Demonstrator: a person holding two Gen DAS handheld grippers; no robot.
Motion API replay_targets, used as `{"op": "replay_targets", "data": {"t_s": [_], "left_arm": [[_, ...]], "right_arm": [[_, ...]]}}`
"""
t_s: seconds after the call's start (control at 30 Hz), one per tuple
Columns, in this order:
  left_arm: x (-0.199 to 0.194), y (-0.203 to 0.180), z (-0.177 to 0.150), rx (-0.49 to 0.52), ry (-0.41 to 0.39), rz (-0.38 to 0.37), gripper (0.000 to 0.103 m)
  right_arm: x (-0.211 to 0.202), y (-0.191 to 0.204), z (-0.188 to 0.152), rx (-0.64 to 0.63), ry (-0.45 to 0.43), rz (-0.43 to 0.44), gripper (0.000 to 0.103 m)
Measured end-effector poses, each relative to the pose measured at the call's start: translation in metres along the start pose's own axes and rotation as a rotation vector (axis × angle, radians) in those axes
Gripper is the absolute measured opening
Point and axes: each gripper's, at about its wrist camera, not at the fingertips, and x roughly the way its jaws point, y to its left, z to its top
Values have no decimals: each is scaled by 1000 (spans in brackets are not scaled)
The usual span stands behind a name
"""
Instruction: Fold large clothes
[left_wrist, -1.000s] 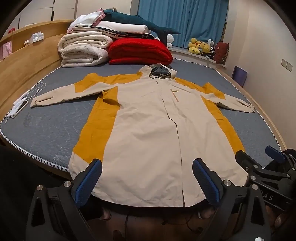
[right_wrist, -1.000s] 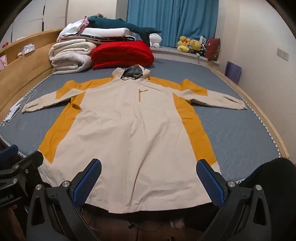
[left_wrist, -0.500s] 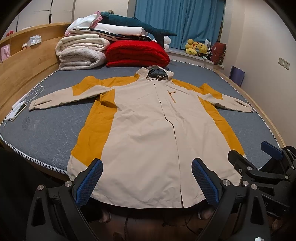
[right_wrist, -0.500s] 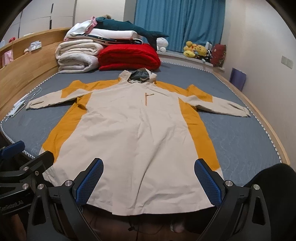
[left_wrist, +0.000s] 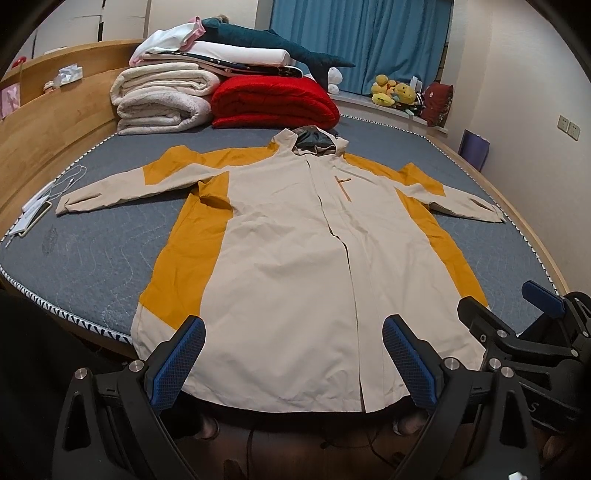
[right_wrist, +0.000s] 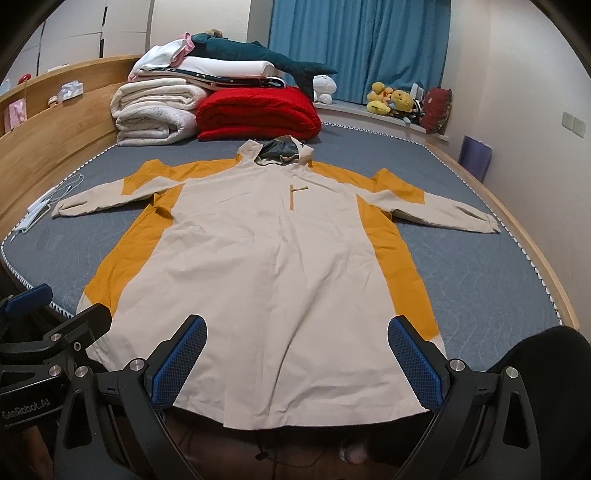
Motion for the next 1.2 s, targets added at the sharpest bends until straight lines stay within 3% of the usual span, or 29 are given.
{"op": "replay_targets", "data": {"t_s": [1.2], "left_arm": [[1, -1, 0, -1, 6, -5, 96]], "right_arm": [[2, -7, 7, 2, -10, 3, 98]]}}
